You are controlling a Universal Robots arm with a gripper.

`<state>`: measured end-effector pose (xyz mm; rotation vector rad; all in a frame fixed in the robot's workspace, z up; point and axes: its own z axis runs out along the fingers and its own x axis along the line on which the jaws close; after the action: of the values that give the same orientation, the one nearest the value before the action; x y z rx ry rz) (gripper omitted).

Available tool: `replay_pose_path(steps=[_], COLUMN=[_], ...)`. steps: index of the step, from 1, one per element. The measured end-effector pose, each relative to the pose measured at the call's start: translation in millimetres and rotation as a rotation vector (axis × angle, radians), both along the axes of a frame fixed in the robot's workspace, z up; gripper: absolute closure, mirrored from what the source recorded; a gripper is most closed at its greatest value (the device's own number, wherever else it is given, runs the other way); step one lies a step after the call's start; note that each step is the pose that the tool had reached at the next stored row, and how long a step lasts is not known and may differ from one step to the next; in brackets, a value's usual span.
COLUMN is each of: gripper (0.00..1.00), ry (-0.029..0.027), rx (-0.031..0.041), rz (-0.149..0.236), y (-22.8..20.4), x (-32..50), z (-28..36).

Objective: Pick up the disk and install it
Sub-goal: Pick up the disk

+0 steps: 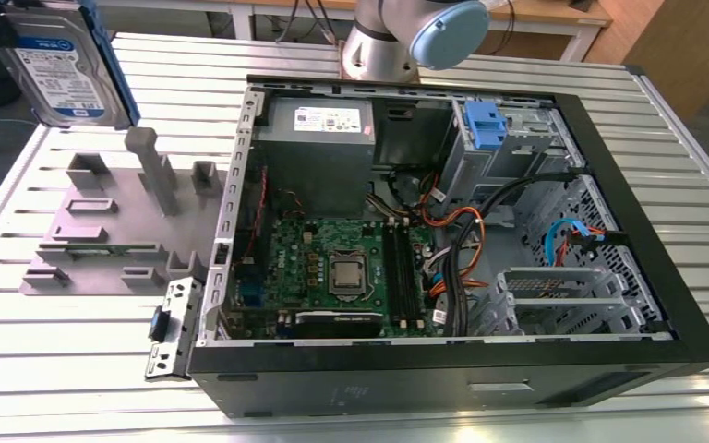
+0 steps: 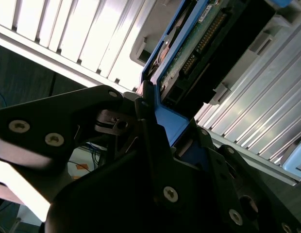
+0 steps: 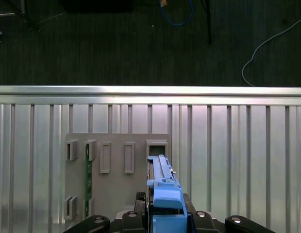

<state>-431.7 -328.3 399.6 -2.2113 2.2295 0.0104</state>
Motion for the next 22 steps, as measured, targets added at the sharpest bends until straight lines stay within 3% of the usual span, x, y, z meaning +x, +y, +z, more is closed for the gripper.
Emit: replay_pose_path(steps=[22], gripper=[0.63], ry=[-0.0002], rx=[-0.001], rz=[-0.001], y=[0.0], x=[0.1], z=[6.9])
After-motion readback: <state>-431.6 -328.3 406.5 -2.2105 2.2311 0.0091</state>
